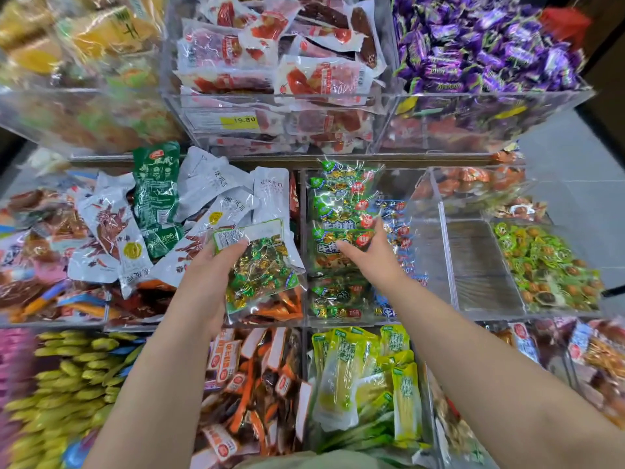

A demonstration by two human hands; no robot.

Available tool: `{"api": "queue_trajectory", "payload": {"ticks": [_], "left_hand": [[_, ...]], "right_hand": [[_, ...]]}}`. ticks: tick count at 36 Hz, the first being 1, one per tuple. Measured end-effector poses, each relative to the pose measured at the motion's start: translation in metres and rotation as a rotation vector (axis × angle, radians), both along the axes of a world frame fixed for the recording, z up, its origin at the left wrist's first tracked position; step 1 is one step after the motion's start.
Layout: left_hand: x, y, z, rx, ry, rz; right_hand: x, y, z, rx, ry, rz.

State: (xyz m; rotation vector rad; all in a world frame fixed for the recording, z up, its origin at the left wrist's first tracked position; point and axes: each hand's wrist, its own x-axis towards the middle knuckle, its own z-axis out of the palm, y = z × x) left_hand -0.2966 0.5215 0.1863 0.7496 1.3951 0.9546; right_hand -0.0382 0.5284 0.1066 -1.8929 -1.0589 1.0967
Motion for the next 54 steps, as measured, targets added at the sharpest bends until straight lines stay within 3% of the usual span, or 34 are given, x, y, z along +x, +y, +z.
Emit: {"api": "queue_trajectory", "payload": {"ticks": [8, 17, 20, 23, 27, 29, 31, 32, 33, 36, 38, 41, 43, 44, 46, 49, 51, 52, 54], "left_hand": [[0.012, 0.0, 0.012, -0.063, -0.291, -0.021], [0.038, -0.003, 0.011, -0.068, -0.326, -0.053], [0.048, -0.008, 0.018, -0.06, -0.27, -0.142], [0.054, -0.011, 0.018, -0.052, -0.343, -0.171], [0.069, -0.017, 0.019, -0.137, -0.438, -0.187], [0.077, -0.019, 0.02, -0.16, -0.385, -0.227], [0.081, -0.021, 0.02, -0.186, -0.314, -0.289], [0.082, -0.021, 0.021, -0.211, -0.283, -0.311], [0.082, -0.019, 0.02, -0.238, -0.266, -0.324], [0.081, -0.015, 0.016, -0.307, -0.205, -0.327], [0.082, -0.013, 0.014, -0.306, -0.143, -0.361], [0.084, -0.012, 0.017, -0.272, -0.098, -0.467], [0.083, -0.007, 0.023, -0.285, -0.108, -0.514], [0.081, -0.006, 0.028, -0.28, -0.049, -0.522], [0.073, 0.001, 0.03, -0.177, 0.244, -0.529], [0.054, 0.012, 0.018, 0.211, 0.79, -0.418], [0.044, 0.019, 0.008, 0.492, 1.069, -0.367], [0.043, 0.022, 0.0, 0.565, 1.186, -0.4], [0.045, 0.026, -0.014, 0.516, 1.326, -0.537]], "right_hand": [[0.015, 0.027, 0.016, -0.183, -0.047, 0.2], [0.02, -0.004, 0.015, -0.073, 0.045, -0.01], [0.019, -0.021, 0.023, 0.086, 0.194, -0.181], [0.017, -0.043, 0.037, 0.3, 0.271, -0.397], [0.004, -0.061, 0.045, 0.156, 0.719, -0.16], [0.002, -0.064, 0.051, 0.082, 0.817, -0.049], [0.006, -0.064, 0.059, 0.085, 0.909, -0.086], [0.009, -0.065, 0.062, 0.123, 0.897, -0.102], [0.013, -0.069, 0.066, 0.208, 0.761, -0.083], [0.018, -0.079, 0.075, 0.459, 0.037, 0.239], [0.016, -0.081, 0.08, 0.556, -0.241, 0.415], [0.013, -0.074, 0.087, 0.668, -0.349, 0.53], [0.011, -0.07, 0.089, 0.651, -0.246, 0.536], [0.011, -0.069, 0.089, 0.61, -0.178, 0.499], [0.012, -0.069, 0.087, 0.476, -0.031, 0.373], [0.02, -0.065, 0.077, 0.287, 0.216, 0.168], [0.03, -0.061, 0.069, 0.185, 0.265, 0.116], [0.033, -0.06, 0.064, 0.138, 0.283, 0.106], [0.037, -0.057, 0.055, 0.046, 0.327, 0.067]]}}
